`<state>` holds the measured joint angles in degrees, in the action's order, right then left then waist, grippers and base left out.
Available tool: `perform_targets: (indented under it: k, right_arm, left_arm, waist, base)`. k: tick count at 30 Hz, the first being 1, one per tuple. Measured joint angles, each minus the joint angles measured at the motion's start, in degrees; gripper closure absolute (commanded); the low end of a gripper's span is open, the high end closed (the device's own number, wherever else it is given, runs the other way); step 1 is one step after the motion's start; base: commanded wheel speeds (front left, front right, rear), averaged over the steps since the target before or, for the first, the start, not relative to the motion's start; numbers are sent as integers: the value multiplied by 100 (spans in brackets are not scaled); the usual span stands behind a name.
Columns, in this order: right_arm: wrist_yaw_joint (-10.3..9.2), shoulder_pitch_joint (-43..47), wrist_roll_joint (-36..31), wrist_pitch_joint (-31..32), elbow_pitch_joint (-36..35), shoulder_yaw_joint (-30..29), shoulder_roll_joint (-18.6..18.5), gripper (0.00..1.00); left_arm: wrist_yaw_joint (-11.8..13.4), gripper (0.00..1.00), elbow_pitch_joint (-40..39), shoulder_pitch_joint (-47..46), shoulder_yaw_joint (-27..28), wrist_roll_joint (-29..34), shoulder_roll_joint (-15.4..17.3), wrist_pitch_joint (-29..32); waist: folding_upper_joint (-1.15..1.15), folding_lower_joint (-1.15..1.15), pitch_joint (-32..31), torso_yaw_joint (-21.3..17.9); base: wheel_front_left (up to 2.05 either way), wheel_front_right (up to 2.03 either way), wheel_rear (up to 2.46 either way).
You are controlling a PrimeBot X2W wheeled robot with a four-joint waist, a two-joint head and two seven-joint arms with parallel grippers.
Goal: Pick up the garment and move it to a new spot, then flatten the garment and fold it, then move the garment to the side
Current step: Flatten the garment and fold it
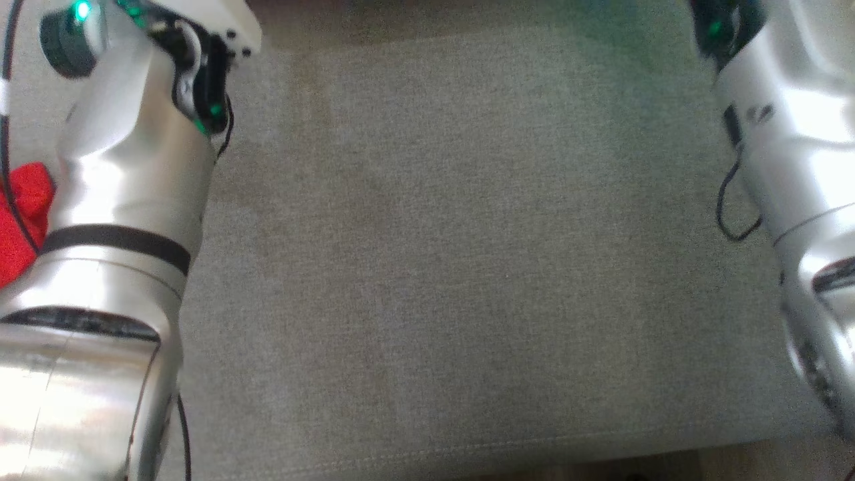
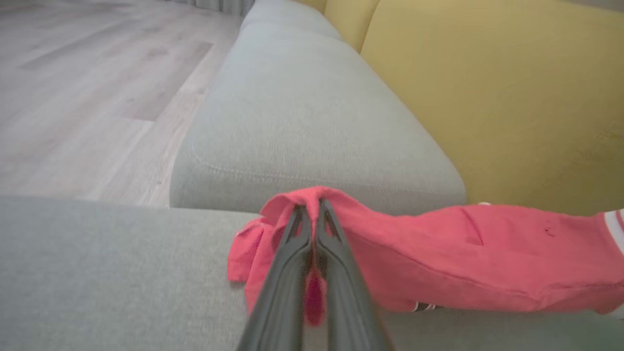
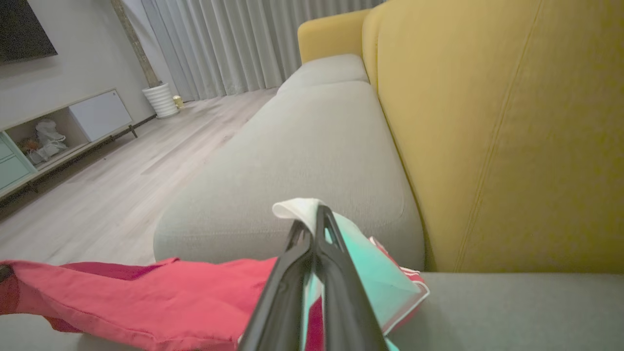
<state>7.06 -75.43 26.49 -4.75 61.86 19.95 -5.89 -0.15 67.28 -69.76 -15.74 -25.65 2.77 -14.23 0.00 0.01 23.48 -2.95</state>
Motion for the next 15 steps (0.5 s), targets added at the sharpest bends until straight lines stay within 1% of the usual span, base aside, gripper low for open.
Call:
perform_targets:
  k: [2, 4, 7, 11, 15]
  right_arm:
    - [0, 209, 156, -161, 91, 74, 21, 100]
    - [0, 481, 346, -344, 108, 160, 34, 100]
    - [0, 1029, 756, -623, -65, 236, 47, 100]
    - [0, 2030, 1132, -840, -639, 475, -41, 100]
    - [0, 3307, 1470, -896, -1501, 604, -257, 100]
  left_arm:
    - [-75, 100, 157, 74, 74, -98, -15, -5]
    - [-89, 100, 215, 216, 140, -169, -25, -5]
    - [-113, 100, 67, 591, 186, -166, -24, -7]
    - [-147, 100, -530, 1365, 226, -79, -23, -7]
    - [-170, 100, -1357, 2517, 453, 19, 24, -5]
  waist:
    - [0, 0, 106, 4]
    - [0, 0, 159, 5]
    - [0, -1, 134, 8]
    - [0, -1, -23, 25]
    - [0, -2, -242, 25]
  base:
    - [0, 0, 0]
    - [0, 0, 0]
    - [0, 0, 0]
    - [0, 0, 0]
    - [0, 0, 0]
